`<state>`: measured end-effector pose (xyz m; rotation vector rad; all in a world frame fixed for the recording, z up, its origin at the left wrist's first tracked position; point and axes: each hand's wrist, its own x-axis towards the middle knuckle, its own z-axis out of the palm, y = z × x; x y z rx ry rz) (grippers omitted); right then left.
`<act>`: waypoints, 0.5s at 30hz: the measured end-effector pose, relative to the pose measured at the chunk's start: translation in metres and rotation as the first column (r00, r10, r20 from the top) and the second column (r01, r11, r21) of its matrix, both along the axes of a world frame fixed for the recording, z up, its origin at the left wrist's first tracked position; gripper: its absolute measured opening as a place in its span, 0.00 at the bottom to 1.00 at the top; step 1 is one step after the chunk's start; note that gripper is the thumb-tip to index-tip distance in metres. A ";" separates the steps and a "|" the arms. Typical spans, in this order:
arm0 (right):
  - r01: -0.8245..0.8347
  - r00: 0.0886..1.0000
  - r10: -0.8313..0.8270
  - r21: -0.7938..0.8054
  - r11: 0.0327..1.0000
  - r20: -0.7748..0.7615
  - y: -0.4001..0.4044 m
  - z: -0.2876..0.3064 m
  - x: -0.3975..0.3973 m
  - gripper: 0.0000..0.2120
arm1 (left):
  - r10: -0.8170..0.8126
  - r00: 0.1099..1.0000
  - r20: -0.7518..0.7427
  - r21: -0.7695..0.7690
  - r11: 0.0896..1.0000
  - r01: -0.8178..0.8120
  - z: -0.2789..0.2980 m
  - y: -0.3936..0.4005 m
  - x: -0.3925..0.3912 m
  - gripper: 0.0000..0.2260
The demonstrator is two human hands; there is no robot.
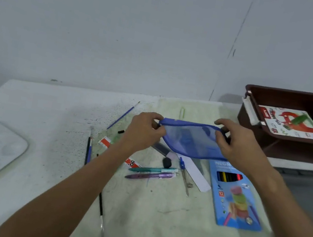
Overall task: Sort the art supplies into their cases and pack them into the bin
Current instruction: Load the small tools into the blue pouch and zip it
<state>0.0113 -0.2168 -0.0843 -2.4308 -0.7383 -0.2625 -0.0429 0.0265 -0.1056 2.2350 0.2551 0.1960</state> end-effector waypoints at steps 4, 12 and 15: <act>-0.045 0.999 0.044 -0.139 0.989 -0.006 -0.017 -0.011 -0.001 0.11 | -0.102 0.993 -0.056 -0.133 0.987 0.094 -0.014 -0.017 0.014 0.15; 0.124 0.992 -0.125 -0.081 0.989 -0.008 -0.047 -0.016 -0.006 0.09 | -0.298 0.868 -0.398 0.513 0.711 0.480 -0.038 0.016 0.020 0.25; 0.184 0.983 -0.184 -0.035 0.982 -0.021 -0.057 -0.018 -0.010 0.09 | -0.306 0.803 -0.511 0.579 0.568 0.585 -0.039 0.021 0.023 0.19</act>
